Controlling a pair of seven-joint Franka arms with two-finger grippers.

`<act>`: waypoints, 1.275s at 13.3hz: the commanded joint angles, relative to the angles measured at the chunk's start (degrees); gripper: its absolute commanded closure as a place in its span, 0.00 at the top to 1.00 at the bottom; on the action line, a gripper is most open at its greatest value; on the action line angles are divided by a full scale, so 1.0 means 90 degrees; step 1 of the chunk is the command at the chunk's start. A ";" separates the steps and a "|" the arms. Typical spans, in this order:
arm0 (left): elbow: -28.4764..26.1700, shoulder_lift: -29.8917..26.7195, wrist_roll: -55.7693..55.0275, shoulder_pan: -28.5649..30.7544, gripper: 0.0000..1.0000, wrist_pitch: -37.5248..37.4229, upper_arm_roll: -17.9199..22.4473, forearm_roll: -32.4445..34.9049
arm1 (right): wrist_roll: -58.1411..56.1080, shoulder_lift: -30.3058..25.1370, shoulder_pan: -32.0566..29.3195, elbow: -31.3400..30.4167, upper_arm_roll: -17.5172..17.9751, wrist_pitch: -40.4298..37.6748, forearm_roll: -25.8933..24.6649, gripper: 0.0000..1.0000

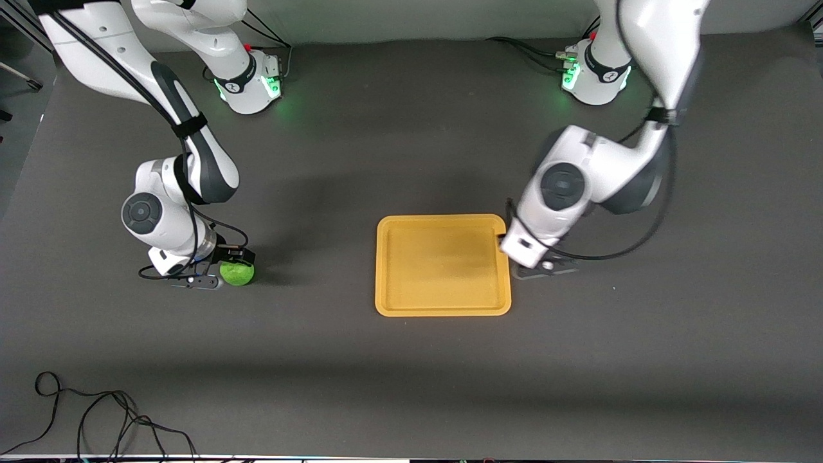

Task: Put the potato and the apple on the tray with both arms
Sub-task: 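Carry the potato toward the tray while the right gripper reaches the apple, then lower the potato onto the tray while the right gripper grasps the apple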

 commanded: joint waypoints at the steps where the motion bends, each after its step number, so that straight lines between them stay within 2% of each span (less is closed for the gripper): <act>1: 0.0902 0.1009 -0.0654 -0.0442 0.55 -0.0086 0.0136 0.0185 | 0.0125 0.0250 0.0032 0.0265 -0.0052 0.0065 0.0040 0.76; 3: 0.1206 0.1470 -0.0812 -0.0483 0.55 -0.0076 0.0136 0.0584 | 0.0125 0.0280 0.0022 0.0265 -0.0053 0.0095 0.0031 0.58; 5: 0.1227 0.1550 -0.0813 -0.0473 0.57 0.0088 0.0136 0.0606 | 0.0164 0.0018 0.0051 0.0294 -0.0053 -0.0021 0.0031 0.46; 7: 0.1227 0.1638 -0.0813 -0.0493 0.60 0.0148 0.0136 0.0606 | 0.0261 -0.0265 0.0100 0.0488 -0.0014 -0.0565 0.0040 0.42; 9: 0.1208 0.1657 -0.0813 -0.0493 0.62 0.0226 0.0127 0.0606 | 0.0485 -0.0549 0.0294 0.1033 0.0035 -0.1598 0.0089 0.40; 10: 0.1198 0.1706 -0.0813 -0.0512 0.66 0.0226 0.0126 0.0606 | 0.0573 -0.0618 0.0557 0.1375 0.0026 -0.1991 0.0099 0.39; 12: 0.1198 0.1735 -0.0813 -0.0522 0.74 0.0294 0.0126 0.0606 | 0.1254 -0.0541 0.0900 0.1913 0.0045 -0.2228 0.0138 0.36; 15: 0.1188 0.1745 -0.0803 -0.0571 0.88 0.0324 0.0126 0.0606 | 0.2368 -0.0200 0.1476 0.2538 0.0162 -0.2229 0.0625 0.36; 16: 0.1178 0.1745 -0.0803 -0.0571 0.89 0.0314 0.0126 0.0606 | 0.2758 -0.0053 0.1497 0.2763 0.0288 -0.2229 0.0849 0.36; 17: 0.1178 0.1745 -0.0803 -0.0561 0.89 0.0304 0.0126 0.0606 | 0.3216 0.0141 0.1400 0.2920 0.0686 -0.2190 0.1025 0.35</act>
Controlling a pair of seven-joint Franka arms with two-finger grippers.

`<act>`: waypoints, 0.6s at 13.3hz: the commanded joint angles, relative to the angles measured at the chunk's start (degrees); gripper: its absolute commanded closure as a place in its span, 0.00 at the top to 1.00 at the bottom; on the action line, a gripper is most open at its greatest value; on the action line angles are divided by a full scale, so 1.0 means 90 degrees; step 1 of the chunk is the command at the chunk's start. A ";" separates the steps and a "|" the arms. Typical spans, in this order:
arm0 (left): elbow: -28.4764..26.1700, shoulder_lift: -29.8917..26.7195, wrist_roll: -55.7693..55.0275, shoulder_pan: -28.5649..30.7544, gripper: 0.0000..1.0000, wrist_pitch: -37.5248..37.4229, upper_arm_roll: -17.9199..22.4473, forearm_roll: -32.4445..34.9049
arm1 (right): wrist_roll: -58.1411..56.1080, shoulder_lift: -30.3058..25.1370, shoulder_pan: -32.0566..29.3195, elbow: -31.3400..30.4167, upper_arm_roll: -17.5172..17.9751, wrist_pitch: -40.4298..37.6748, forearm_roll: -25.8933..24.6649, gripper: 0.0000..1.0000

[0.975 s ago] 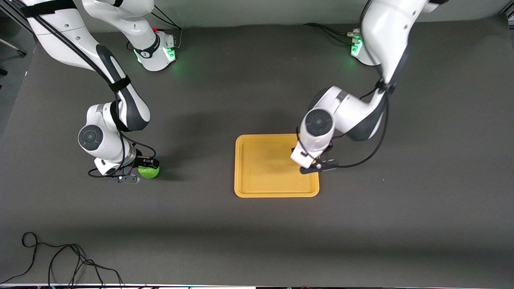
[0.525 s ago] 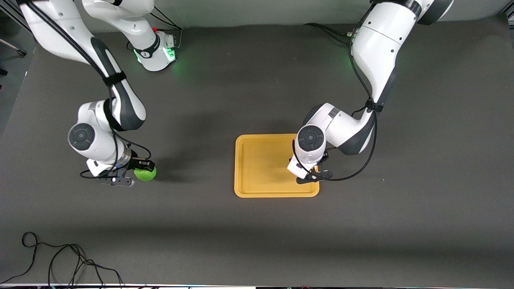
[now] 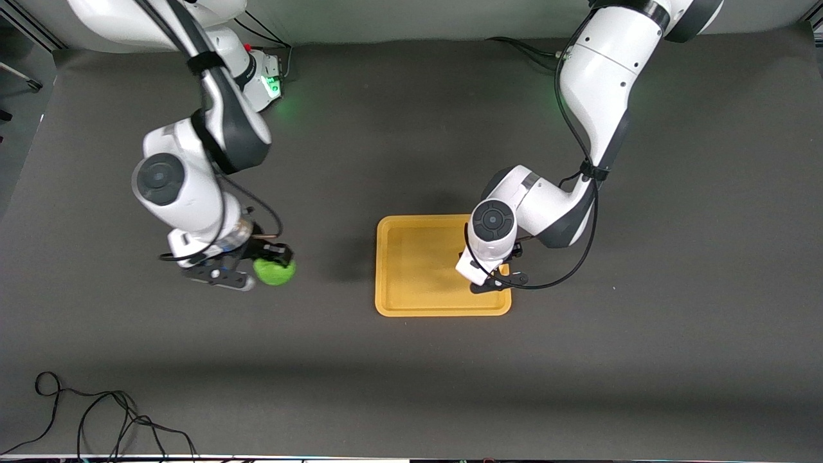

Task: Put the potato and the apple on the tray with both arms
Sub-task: 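Carry the green apple to the tray while the left gripper releases the potato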

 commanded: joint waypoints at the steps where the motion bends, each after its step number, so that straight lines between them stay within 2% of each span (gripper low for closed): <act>1: 0.0068 0.0032 -0.0136 -0.0088 0.91 -0.0029 0.0059 0.0108 | 0.1281 0.0801 -0.0128 0.0902 0.0766 -0.0038 0.0280 0.35; 3: 0.0068 0.0003 -0.0106 -0.0049 0.94 -0.0126 0.0069 0.0108 | 0.2124 0.1426 0.0124 0.1732 0.0877 -0.0037 0.0046 0.35; 4: 0.0059 -0.0094 -0.0087 -0.0010 1.00 -0.0165 0.0069 0.0108 | 0.2446 0.1671 0.0387 0.2006 0.0877 -0.0037 0.0035 0.35; 5: 0.0059 -0.0240 -0.0009 0.0058 1.00 -0.0311 0.0117 0.0108 | 0.2701 0.1944 0.0544 0.2251 0.0858 -0.0037 0.0025 0.35; 6: 0.0059 -0.0367 0.0165 0.0184 1.00 -0.0535 0.0118 0.0108 | 0.2993 0.2179 0.0701 0.2446 0.0858 0.0011 -0.0081 0.35; 8: 0.0010 -0.0679 0.0750 0.0535 1.00 -0.0751 0.0108 0.0108 | 0.3725 0.2570 0.0964 0.2575 0.0858 0.0351 -0.0636 0.35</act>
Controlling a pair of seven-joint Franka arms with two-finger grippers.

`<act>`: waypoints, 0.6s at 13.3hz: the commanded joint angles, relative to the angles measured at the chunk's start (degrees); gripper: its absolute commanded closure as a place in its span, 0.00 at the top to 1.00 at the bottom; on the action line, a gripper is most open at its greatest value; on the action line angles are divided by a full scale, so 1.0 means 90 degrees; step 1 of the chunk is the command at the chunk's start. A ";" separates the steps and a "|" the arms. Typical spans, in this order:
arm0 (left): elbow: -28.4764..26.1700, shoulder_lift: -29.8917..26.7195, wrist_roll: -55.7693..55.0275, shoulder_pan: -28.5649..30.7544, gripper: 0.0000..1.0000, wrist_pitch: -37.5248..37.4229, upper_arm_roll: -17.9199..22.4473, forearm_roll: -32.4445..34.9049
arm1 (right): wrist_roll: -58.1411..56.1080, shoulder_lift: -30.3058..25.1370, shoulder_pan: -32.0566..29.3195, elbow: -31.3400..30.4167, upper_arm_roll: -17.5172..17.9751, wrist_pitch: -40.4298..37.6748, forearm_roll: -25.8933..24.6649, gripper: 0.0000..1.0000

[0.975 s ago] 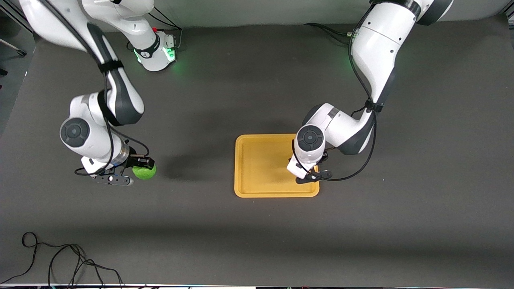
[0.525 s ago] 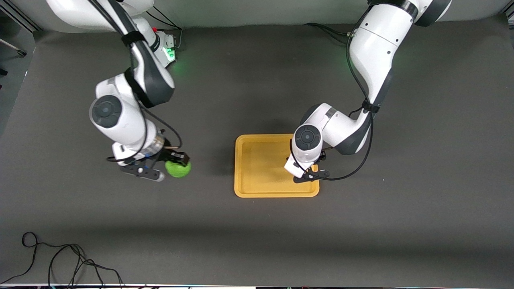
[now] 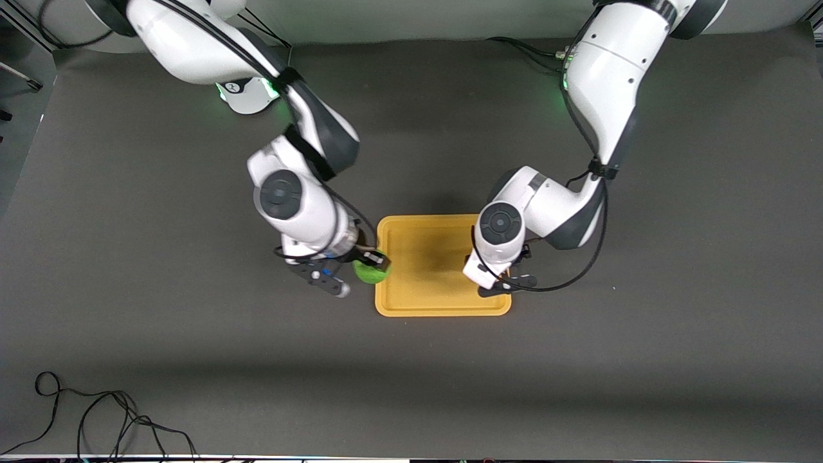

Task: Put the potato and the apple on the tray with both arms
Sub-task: 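Carry the green apple to the tray while the left gripper releases the potato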

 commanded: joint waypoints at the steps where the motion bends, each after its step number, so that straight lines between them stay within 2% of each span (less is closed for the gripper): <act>1: -0.0123 -0.0610 0.0769 0.0531 1.00 -0.0468 -0.0027 0.0067 | 0.0979 0.0707 0.0345 0.0517 -0.0012 0.0419 -0.0651 0.35; 4: -0.0278 -0.1312 0.1920 0.1292 1.00 -0.0937 -0.0066 -0.0060 | 0.1410 0.1273 0.0754 0.0886 -0.0041 0.0822 -0.0760 0.35; 6: -0.0629 -0.1975 0.2857 0.1897 1.00 -0.1036 -0.0057 -0.0429 | 0.1897 0.1499 0.0932 0.1015 -0.0041 0.0832 -0.1110 0.35; 8: -0.0961 -0.2542 0.3542 0.2299 1.00 -0.1104 -0.0018 -0.0451 | 0.2085 0.1627 0.1020 0.1093 -0.0041 0.0832 -0.1258 0.38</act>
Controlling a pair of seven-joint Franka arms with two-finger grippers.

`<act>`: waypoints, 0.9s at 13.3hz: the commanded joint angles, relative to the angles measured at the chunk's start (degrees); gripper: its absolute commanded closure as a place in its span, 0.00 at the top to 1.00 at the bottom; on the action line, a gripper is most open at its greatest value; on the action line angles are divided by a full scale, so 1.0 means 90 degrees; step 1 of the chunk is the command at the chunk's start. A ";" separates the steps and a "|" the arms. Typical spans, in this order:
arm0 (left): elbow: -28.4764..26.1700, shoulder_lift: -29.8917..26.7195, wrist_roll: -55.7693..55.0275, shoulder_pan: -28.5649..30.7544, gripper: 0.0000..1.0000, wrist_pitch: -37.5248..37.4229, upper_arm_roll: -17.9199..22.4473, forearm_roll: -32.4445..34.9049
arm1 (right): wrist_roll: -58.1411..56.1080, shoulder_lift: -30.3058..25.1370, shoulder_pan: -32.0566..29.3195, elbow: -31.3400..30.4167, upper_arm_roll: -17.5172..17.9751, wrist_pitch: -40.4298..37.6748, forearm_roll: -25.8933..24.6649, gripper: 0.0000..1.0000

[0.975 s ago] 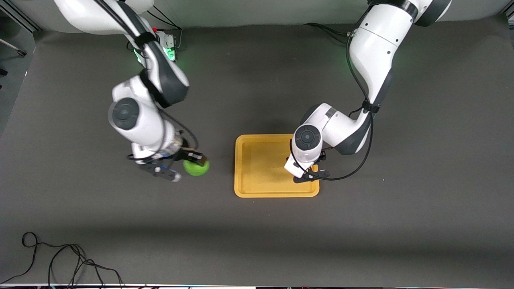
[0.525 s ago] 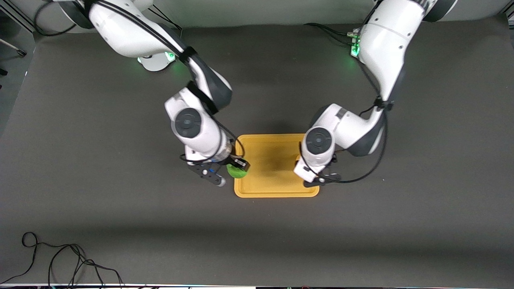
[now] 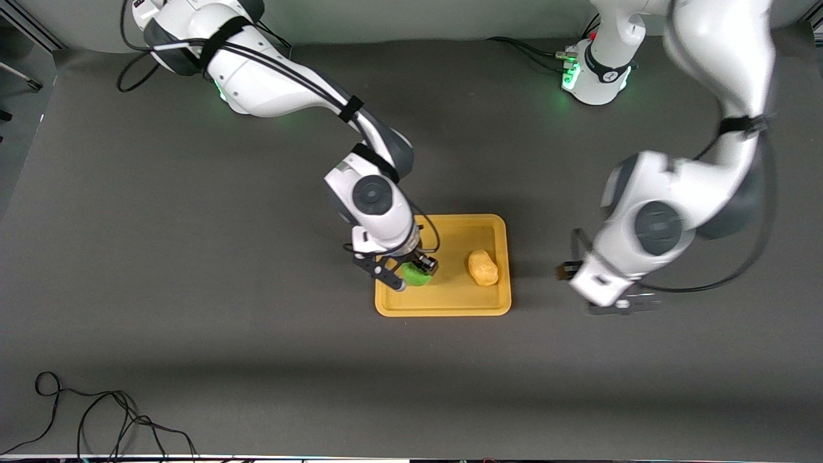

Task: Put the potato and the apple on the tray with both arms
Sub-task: 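Lower the apple onto the tray while the left gripper withdraws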

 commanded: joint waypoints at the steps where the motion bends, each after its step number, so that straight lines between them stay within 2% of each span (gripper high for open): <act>1: -0.0847 -0.1040 0.0999 0.0601 1.00 0.0013 -0.0042 -0.0130 | 0.0266 0.0242 0.0103 0.0351 -0.0035 -0.0037 -0.0257 0.46; 2: -0.0974 -0.1303 0.1380 0.0777 1.00 0.0014 -0.0042 -0.0139 | 0.0266 0.0252 0.0103 0.0322 -0.0035 -0.0047 -0.0267 0.58; 4: -0.1316 -0.1870 0.1462 0.0838 1.00 0.0150 -0.0032 -0.0130 | 0.0266 0.0291 0.0093 0.0312 -0.0035 -0.0066 -0.0257 0.77; 6: -0.1317 -0.2261 0.1481 0.0964 1.00 -0.0102 -0.0032 -0.0149 | 0.0256 0.0282 0.0054 0.0321 -0.0035 -0.0076 -0.0248 1.00; 9: -0.1288 -0.2468 0.1520 0.1091 1.00 -0.0299 -0.0023 -0.0169 | 0.0101 0.0116 -0.0218 0.0341 0.0003 -0.0444 -0.0257 1.00; 12: -0.1268 -0.2507 0.1909 0.1247 1.00 -0.0435 -0.0022 -0.0392 | -0.0932 -0.0789 -0.0832 0.0273 0.0256 -0.1828 -0.0247 1.00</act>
